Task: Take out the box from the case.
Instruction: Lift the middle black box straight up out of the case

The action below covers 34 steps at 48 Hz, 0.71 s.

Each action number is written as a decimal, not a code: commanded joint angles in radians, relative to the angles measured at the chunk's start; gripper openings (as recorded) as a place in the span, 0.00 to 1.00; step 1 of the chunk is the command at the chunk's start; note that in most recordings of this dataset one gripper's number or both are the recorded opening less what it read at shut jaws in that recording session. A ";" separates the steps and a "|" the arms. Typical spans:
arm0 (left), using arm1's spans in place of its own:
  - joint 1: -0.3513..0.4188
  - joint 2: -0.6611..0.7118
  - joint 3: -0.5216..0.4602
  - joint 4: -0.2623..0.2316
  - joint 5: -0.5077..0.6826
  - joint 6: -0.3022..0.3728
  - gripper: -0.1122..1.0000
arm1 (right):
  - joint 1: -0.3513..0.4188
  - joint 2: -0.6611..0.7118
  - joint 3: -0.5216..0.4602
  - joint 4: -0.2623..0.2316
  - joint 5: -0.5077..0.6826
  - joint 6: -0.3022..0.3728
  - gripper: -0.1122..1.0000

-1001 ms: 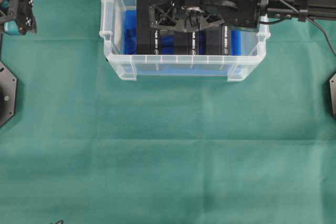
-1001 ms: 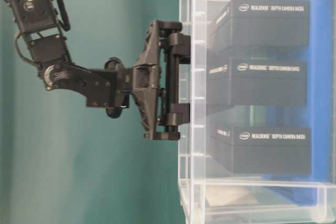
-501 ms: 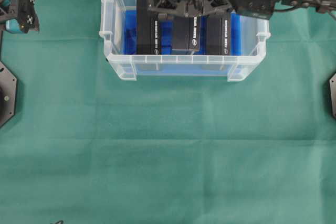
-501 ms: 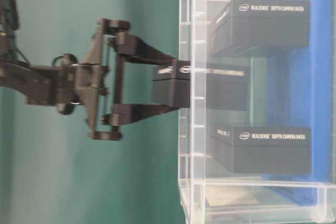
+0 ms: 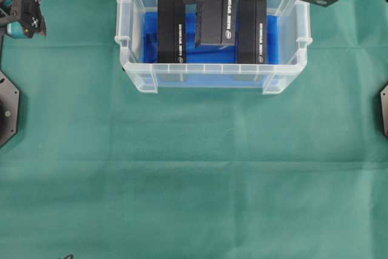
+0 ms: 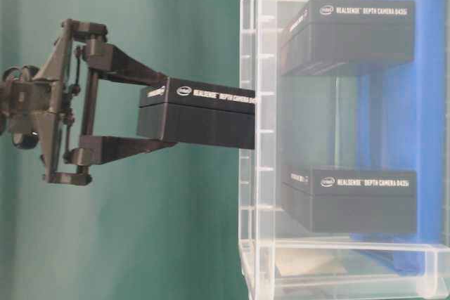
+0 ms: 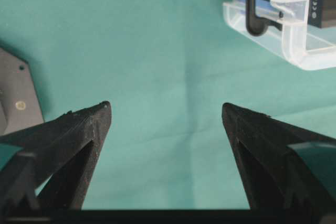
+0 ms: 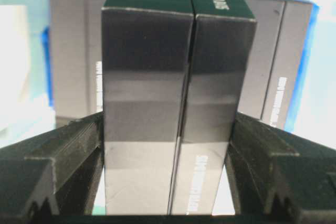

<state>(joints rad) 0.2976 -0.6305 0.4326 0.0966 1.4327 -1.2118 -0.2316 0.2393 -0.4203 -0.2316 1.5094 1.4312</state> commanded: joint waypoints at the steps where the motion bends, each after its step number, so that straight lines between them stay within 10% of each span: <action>1: 0.003 0.000 -0.012 0.003 -0.005 0.002 0.93 | 0.005 -0.046 -0.048 -0.006 0.008 -0.003 0.72; 34: 0.006 -0.002 -0.012 0.003 -0.005 0.002 0.93 | 0.005 -0.046 -0.072 -0.017 0.046 -0.005 0.72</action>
<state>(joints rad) 0.2991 -0.6305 0.4326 0.0966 1.4327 -1.2134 -0.2286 0.2378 -0.4617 -0.2362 1.5555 1.4297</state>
